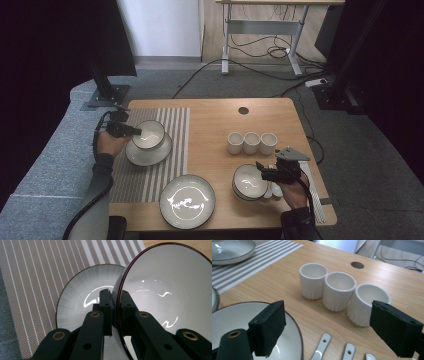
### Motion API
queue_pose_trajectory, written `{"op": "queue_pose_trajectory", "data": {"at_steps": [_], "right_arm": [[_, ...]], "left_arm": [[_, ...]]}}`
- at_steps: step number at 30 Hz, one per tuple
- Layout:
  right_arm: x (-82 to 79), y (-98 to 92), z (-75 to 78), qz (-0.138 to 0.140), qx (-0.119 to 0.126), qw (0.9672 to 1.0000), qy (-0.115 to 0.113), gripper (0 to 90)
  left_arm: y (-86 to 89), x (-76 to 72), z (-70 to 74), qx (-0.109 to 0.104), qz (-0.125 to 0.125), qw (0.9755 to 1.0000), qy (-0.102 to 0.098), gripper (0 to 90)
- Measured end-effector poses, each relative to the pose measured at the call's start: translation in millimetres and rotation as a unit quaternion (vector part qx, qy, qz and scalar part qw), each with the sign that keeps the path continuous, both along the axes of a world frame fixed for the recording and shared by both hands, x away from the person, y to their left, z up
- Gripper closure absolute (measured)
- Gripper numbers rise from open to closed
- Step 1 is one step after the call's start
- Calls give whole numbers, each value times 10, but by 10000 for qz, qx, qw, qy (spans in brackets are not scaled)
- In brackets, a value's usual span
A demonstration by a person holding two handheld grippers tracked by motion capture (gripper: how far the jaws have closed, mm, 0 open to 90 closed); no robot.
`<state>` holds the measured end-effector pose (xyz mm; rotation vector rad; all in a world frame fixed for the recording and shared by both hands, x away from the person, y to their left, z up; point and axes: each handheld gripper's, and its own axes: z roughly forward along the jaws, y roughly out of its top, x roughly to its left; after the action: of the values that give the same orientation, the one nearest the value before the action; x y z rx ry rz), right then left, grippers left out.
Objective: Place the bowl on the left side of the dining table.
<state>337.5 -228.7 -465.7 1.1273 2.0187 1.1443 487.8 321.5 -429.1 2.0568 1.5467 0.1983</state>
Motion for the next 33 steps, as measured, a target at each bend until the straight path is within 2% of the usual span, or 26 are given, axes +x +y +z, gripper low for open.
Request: {"op": "queue_pose_trajectory", "data": {"at_steps": [6,11,33], "right_arm": [[-43,-78,-45,-267,137,9994,-179,133],[-49,-117,-82,-418,247,9987,-147,133],[-35,-64,-139,-364,155,9992,-64,134]], "left_arm": [[51,46,-102,-9,111,9999,95,836],[75,72,-186,15,167,9997,161,836],[162,156,-405,49,381,9985,392,835]]}}
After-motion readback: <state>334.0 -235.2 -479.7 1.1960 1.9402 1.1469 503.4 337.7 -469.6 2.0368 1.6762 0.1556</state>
